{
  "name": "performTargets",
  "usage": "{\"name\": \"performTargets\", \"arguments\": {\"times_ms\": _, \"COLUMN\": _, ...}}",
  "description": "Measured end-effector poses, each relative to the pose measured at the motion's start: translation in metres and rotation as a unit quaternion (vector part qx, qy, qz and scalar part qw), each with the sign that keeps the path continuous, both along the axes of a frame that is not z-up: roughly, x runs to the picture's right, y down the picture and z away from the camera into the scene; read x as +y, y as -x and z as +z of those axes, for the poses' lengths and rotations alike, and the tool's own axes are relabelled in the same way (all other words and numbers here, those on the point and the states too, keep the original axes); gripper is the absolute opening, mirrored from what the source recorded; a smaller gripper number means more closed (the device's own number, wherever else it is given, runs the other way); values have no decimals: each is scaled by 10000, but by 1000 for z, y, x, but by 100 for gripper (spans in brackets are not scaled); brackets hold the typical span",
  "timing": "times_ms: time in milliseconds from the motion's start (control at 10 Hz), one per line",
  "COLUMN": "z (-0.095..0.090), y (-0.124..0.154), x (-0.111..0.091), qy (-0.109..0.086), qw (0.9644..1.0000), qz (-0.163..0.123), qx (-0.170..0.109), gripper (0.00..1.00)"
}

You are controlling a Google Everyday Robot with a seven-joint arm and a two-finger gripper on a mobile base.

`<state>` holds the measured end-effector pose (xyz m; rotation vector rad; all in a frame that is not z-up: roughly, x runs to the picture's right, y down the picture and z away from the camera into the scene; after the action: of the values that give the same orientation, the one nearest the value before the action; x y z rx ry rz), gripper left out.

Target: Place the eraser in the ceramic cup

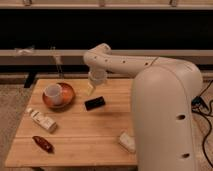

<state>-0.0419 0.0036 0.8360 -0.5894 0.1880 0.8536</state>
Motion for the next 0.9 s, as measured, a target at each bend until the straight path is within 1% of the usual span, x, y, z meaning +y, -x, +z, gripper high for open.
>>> {"name": "performTargets", "arguments": {"times_ms": 100, "z": 1, "y": -1, "x": 0, "qy": -8, "qw": 9999, "qz": -120, "qx": -102, "gripper": 80}}
{"name": "performTargets", "arguments": {"times_ms": 200, "z": 2, "y": -1, "x": 0, "qy": -15, "qw": 9998, "qz": -166, "qx": -141, "gripper": 80}}
{"name": "performTargets", "arguments": {"times_ms": 300, "z": 2, "y": 0, "x": 0, "qy": -1, "qw": 9998, "qz": -146, "qx": -145, "gripper": 80}}
{"name": "performTargets", "arguments": {"times_ms": 500, "z": 3, "y": -5, "x": 2, "qy": 83, "qw": 9999, "qz": -82, "qx": 3, "gripper": 80}}
{"name": "performTargets", "arguments": {"times_ms": 600, "z": 3, "y": -14, "x": 3, "qy": 83, "qw": 9998, "qz": -87, "qx": 137, "gripper": 80}}
{"name": "performTargets", "arguments": {"times_ms": 700, "z": 3, "y": -19, "x": 3, "qy": 49, "qw": 9997, "qz": -166, "qx": 193, "gripper": 80}}
{"name": "performTargets", "arguments": {"times_ms": 800, "z": 4, "y": -20, "x": 5, "qy": 14, "qw": 9991, "qz": -404, "qx": 125, "gripper": 80}}
{"name": "performTargets", "arguments": {"times_ms": 900, "z": 5, "y": -20, "x": 5, "qy": -30, "qw": 9971, "qz": -764, "qx": -34, "gripper": 80}}
